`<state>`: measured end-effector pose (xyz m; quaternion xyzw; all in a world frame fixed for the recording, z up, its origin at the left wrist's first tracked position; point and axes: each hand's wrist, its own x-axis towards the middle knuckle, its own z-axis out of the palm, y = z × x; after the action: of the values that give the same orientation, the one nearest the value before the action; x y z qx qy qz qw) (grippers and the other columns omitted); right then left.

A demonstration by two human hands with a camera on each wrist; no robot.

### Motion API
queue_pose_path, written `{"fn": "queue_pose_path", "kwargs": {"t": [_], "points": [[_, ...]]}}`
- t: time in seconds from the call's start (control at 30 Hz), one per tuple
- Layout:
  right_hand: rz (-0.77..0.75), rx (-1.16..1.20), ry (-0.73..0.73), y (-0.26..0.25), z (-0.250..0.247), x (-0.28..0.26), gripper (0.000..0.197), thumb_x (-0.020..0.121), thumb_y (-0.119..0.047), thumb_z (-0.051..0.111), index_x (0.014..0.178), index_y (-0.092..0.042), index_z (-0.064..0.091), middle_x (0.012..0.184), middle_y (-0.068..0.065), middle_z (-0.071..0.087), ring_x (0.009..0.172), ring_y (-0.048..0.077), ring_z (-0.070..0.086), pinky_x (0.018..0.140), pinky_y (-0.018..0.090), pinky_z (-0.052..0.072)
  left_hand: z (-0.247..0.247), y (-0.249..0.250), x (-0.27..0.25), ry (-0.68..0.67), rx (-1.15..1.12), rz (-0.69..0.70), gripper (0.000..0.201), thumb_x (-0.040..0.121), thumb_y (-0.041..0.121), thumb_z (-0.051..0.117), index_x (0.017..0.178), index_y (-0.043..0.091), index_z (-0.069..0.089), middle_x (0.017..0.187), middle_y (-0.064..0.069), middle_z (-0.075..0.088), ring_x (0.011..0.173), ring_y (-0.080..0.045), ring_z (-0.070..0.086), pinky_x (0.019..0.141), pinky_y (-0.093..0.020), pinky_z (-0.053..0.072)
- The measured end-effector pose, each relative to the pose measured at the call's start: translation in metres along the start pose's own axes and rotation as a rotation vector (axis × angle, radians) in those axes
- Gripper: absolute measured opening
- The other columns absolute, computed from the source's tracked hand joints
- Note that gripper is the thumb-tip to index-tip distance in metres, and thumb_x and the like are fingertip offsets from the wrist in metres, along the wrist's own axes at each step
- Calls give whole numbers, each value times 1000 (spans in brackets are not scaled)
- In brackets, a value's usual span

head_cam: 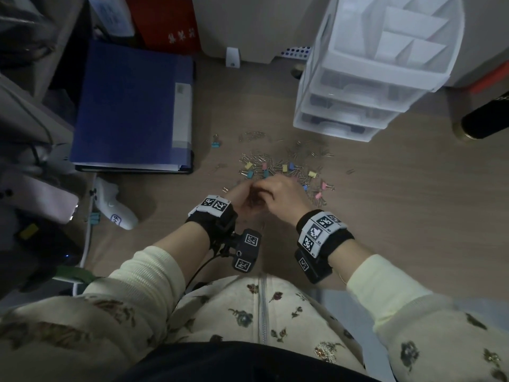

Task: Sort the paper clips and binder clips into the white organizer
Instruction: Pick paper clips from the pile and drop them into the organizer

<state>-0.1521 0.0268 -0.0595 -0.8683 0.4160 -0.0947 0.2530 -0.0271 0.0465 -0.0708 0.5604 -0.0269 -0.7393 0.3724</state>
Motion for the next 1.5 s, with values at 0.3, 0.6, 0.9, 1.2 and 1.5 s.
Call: {"fn": "queue_pose_path", "kwargs": {"t": [0.3,0.6,0.9,1.2,1.5], "points": [[494,-79,-108,51,-5,-38,41,91,-24,56,130,-12,47,132,8,46,116,28,50,86,37,46,-5,-4,7,161,23,-51,32,99,15,40,74,7,59,44,4,54,35,-4,46,37,-12,38],[563,-243,-196,60,19,-45,30,91,-8,51,121,-8,48,126,11,49,109,34,52,76,39,46,-12,-8,10,203,61,-36,26,97,15,44,77,8,59,44,5,55,37,-5,46,37,-14,36],[574,-257,-73,61,7,-44,34,92,-24,54,121,-6,46,128,15,49,108,35,53,73,39,46,-14,-7,14,213,60,-21,28,98,17,43,76,9,58,41,5,54,36,-5,47,38,-14,36],[559,-247,-175,50,28,-47,32,90,-6,51,122,-1,50,121,18,53,108,35,53,84,39,44,-15,-8,15,204,66,-12,28,98,16,43,76,9,59,43,6,54,38,-5,47,43,-18,36],[410,-344,-223,36,29,-35,22,86,-18,52,102,-5,59,100,13,62,91,31,59,68,32,39,-15,-8,16,208,43,-31,31,99,19,41,75,9,57,42,5,54,33,-5,49,37,-14,39]]}}
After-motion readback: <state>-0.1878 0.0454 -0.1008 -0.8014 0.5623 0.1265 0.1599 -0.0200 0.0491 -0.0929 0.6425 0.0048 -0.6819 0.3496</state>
